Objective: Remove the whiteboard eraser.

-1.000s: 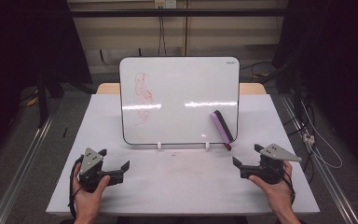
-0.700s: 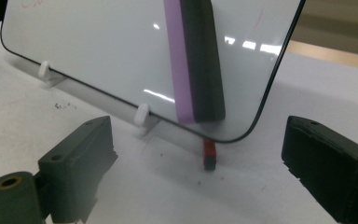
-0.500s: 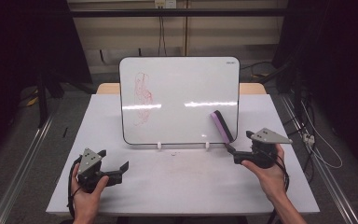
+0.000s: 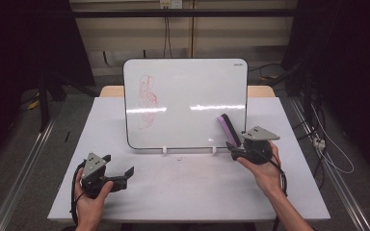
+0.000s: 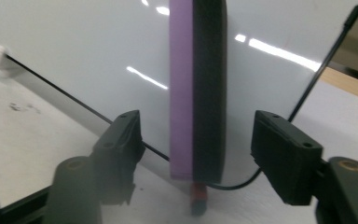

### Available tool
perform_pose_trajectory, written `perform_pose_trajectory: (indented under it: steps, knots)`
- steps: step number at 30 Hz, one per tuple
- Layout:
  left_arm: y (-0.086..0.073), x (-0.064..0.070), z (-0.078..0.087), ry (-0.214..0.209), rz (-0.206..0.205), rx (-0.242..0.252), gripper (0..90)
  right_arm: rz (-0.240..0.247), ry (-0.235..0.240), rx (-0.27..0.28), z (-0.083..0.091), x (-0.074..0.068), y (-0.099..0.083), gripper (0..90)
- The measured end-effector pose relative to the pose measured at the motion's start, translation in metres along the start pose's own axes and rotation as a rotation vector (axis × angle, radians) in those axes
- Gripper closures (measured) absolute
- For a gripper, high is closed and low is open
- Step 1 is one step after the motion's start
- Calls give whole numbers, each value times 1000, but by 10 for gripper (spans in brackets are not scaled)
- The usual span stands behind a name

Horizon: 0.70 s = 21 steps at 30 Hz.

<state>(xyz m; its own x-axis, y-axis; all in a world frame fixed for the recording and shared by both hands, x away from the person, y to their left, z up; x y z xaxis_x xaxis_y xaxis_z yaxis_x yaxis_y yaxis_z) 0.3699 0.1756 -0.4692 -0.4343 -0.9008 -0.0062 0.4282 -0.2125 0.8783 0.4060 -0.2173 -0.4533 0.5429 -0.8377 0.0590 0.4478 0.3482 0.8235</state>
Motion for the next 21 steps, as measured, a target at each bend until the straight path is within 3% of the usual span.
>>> perform_pose_trajectory:
  steps: [3,9,10,13,21]
  knots:
    - [0,0,0,1,0,-1,55,9,-36,-12,-4,1,-5,411]
    - [-1,-1,1,5,4,-2,55,17,-38,-9,-10,-1,-7,470]
    - [-1,-1,1,4,4,-2,55,16,-43,-1,-11,0,-6,521]
    - [-1,-1,1,5,3,-2,55,19,-45,-9,-13,0,-7,564]
    - [-1,0,1,4,2,-3,55,29,-59,-18,-16,0,-6,600]
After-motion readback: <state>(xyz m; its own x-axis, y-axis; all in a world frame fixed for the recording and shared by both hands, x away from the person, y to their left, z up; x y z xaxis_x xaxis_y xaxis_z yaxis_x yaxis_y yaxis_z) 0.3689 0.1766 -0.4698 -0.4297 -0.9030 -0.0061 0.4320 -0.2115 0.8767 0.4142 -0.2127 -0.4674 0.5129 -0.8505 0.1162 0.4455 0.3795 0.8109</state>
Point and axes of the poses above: each handheld gripper's, and its own axes: z roughly backward along the jaws, y roughly out of its top, x roughly to its right, the point moved 8 cm from there along -z, roughly forward along the jaws, and after that the axes turned 9 degrees about y, right-handed, at the moved point
